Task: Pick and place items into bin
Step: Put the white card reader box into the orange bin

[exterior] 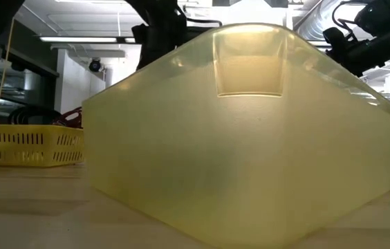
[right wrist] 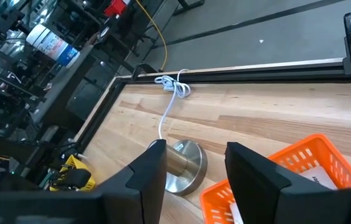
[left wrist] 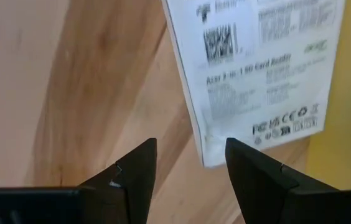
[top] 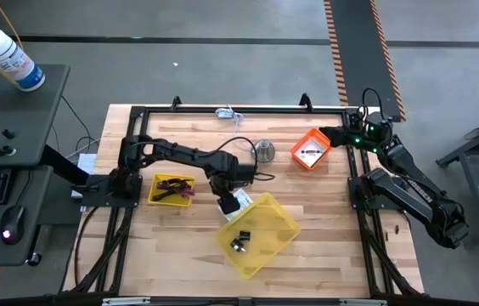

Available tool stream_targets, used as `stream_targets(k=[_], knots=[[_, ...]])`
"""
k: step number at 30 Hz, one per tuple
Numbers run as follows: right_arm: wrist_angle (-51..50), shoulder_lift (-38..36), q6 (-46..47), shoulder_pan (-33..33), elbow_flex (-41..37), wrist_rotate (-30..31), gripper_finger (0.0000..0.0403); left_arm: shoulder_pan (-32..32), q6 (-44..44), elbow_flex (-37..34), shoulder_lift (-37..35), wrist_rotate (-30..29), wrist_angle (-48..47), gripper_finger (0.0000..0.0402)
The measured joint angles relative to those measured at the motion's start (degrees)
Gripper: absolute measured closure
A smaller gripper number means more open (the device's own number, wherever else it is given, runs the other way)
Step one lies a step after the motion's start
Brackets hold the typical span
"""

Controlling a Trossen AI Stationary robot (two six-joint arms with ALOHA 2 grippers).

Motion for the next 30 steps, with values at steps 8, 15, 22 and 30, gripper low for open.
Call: stream_targets(k=[8,15,22,30], knots=[[0.0,0.0,0.3,0.0,0.0,0.0,0.0253,0.0,-0.9,0.0,0.0,0.4,-0.8,0.0224],[0.0,0.0,1.1,0.0,0.0,0.0,0.0248,0.0,-0.5,-0.1,0.5,1.9,-0.1,0.0224],[0.0,0.0,1.1,0.0,0.0,0.0,0.0248,0.0,0.0,0.0,0.5,1.5,0.2,0.0224],[0.0,0.0,1.1,0.0,0.0,-0.3,0.0250,0.0,1.0,0.0,0.5,1.1,0.1,0.0224]])
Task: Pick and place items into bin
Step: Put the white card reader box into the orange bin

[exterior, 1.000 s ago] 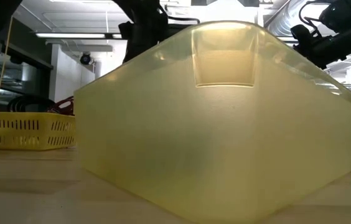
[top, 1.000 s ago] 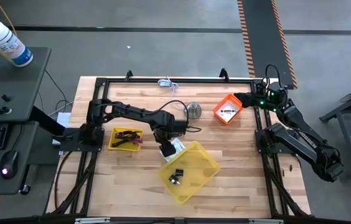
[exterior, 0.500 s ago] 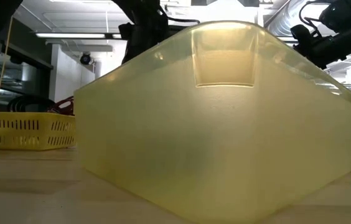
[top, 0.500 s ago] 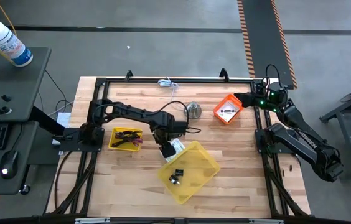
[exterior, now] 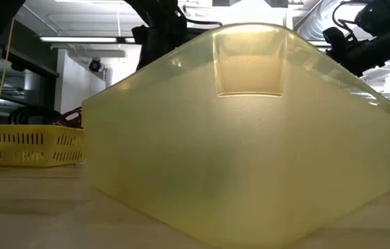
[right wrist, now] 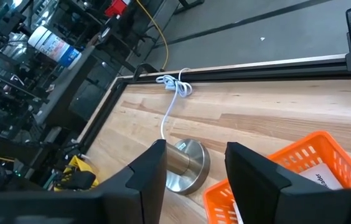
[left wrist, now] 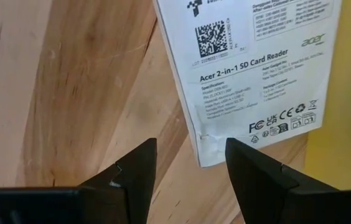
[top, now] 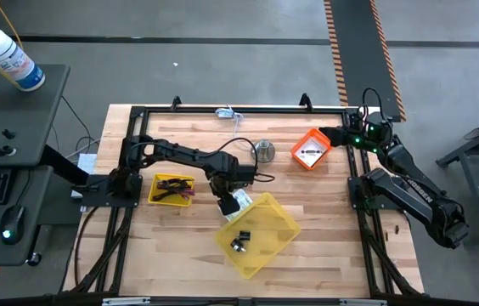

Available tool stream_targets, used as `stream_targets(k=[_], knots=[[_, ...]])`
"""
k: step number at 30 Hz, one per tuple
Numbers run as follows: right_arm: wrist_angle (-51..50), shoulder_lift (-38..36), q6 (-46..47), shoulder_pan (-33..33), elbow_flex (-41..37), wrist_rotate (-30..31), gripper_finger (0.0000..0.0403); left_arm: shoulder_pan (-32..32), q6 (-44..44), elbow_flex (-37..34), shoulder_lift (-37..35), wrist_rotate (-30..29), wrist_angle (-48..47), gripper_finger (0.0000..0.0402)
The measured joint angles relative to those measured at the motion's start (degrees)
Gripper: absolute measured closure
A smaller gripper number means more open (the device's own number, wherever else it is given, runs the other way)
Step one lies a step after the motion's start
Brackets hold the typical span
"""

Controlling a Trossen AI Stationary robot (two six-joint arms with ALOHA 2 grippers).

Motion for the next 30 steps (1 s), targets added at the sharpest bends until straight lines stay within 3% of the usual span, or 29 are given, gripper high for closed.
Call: stream_targets(k=[18,21,27,30], knots=[[-0.1,0.0,0.0,0.0,0.0,-0.6,0.0251,0.1,-1.0,-7.4,-0.3,6.5,6.6,0.0232],[-0.1,0.0,0.0,0.0,0.0,-0.5,0.0251,0.1,-0.9,-7.4,-0.3,7.0,7.1,0.0266],[-0.1,0.0,0.0,0.0,0.0,0.0,0.0252,0.0,1.2,-7.5,-0.2,8.1,7.5,0.0383],[-0.1,0.0,0.0,0.0,0.0,0.4,0.0253,0.0,1.3,-7.5,-0.1,8.2,7.7,0.0387]])
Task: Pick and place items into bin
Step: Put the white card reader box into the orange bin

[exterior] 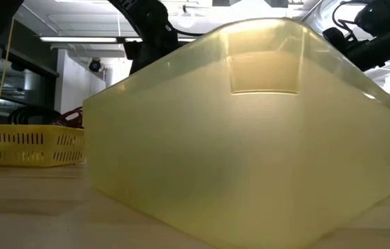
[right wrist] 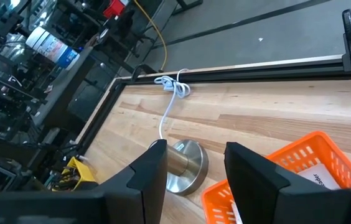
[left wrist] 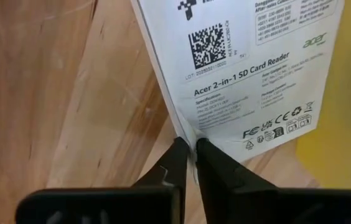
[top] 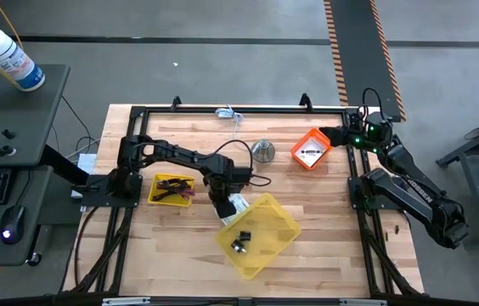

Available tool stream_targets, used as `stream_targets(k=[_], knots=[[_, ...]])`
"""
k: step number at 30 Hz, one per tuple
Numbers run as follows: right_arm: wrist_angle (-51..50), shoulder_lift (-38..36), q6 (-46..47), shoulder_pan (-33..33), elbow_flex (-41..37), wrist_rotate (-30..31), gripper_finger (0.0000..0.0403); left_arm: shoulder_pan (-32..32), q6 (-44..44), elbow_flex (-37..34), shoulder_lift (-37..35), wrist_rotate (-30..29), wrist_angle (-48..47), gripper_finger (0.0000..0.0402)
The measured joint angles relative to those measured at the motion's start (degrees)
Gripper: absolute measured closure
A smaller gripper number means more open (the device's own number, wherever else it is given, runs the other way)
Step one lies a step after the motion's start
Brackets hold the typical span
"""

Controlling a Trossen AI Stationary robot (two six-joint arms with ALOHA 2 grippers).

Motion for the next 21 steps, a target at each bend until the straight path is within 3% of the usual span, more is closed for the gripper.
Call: stream_targets(k=[9,21], knots=[[0.0,0.0,0.0,0.0,0.0,0.5,0.0256,0.9,0.1,0.2,-0.3,-0.3,-0.2,0.0400],[0.1,0.0,0.0,0.0,0.0,0.5,0.0259,4.8,2.1,5.3,-3.6,-7.8,-3.8,0.0401]])
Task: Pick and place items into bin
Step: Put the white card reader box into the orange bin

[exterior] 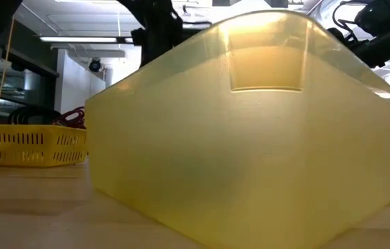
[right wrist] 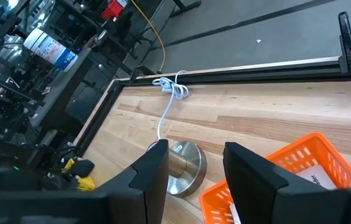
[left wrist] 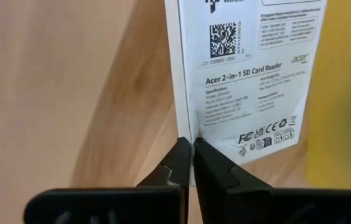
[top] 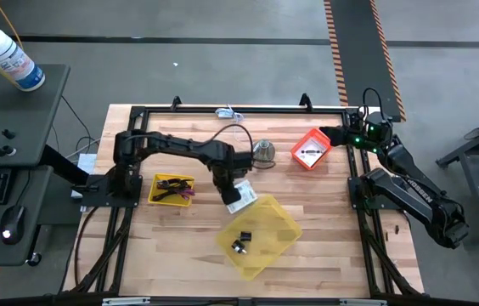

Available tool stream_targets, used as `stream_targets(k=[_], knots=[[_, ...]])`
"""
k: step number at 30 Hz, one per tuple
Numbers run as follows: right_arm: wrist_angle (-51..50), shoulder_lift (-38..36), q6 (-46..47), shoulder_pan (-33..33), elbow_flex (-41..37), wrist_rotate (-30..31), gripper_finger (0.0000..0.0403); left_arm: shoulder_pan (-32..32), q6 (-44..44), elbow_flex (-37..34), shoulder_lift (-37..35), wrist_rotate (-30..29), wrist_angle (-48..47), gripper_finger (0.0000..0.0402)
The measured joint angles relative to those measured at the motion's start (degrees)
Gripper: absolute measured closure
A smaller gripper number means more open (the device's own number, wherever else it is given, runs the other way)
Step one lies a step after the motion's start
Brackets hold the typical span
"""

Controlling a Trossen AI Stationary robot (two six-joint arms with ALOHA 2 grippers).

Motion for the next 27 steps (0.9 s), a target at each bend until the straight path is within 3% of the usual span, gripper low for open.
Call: stream_targets(k=[5,13,20,27], knots=[[0.1,0.0,0.0,0.0,0.0,-0.8,0.0260,2.2,0.0,1.3,-3.4,-1.5,-0.4,0.0401],[0.0,0.0,0.4,1.1,0.0,-6.7,0.0253,5.3,-0.1,5.6,-7.4,-6.3,-0.7,0.0401],[1.5,0.9,5.2,5.8,0.0,-7.6,0.0214,7.4,0.2,11.8,-7.5,-7.2,3.4,0.0401],[11.3,4.7,10.5,12.3,0.0,-7.4,0.0177,8.4,0.0,15.8,-7.5,-7.5,7.0,0.0401]])
